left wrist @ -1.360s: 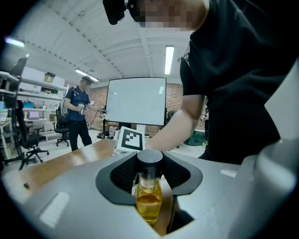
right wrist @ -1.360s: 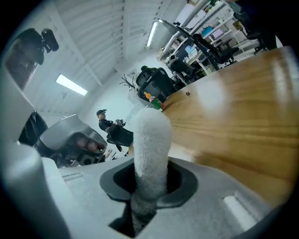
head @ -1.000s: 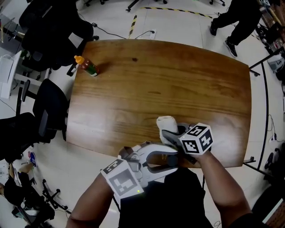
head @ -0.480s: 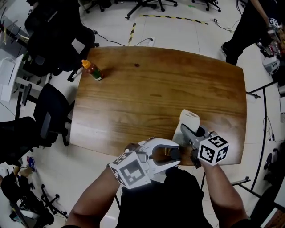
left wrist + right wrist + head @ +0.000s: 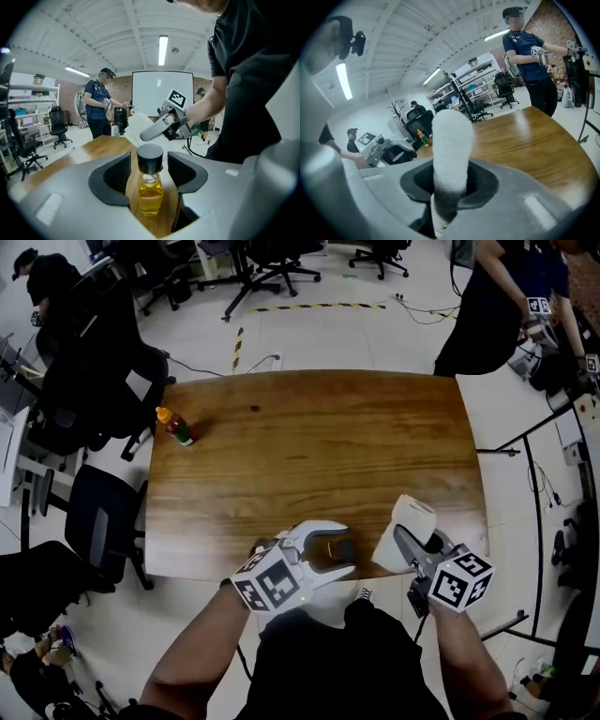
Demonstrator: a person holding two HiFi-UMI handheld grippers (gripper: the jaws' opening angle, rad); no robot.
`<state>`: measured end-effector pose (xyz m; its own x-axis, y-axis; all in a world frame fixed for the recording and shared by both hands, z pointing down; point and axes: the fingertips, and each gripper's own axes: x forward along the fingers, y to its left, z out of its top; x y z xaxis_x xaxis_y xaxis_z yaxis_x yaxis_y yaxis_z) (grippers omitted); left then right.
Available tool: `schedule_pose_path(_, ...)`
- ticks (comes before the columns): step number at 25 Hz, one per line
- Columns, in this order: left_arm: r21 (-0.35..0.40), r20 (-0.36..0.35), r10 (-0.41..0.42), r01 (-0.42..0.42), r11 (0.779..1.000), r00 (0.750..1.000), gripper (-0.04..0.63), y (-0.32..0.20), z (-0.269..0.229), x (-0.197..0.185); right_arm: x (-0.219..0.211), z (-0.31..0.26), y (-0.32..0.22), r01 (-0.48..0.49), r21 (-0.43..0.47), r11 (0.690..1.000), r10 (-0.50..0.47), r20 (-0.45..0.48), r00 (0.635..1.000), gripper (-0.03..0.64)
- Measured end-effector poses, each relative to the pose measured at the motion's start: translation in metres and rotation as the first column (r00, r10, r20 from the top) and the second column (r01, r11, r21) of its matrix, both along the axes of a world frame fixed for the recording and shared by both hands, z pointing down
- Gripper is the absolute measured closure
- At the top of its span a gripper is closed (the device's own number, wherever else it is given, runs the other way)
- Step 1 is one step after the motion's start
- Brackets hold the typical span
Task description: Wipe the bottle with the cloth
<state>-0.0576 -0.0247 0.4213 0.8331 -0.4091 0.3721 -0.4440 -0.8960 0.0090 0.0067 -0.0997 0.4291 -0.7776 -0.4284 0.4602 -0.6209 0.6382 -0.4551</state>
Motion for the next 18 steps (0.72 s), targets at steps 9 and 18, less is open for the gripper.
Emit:
schedule_pose_path(9, -0.045, 0.087, 0.153, -0.150, 0.988, 0.984, 0.328, 0.013, 0.008, -0.014, 0.015, -0.025, 0.040, -0.027, 0.045, 0.999, 0.026, 0.016, 1.000, 0.541)
schedule_pose_path(18, -0.058, 0.217, 0.027, -0.015, 0.998, 0.976, 0.348, 0.015, 0.066, -0.017, 0.031, -0.021, 0.060, -0.049, 0.034, 0.998, 0.049, 0.026, 0.998, 0.541)
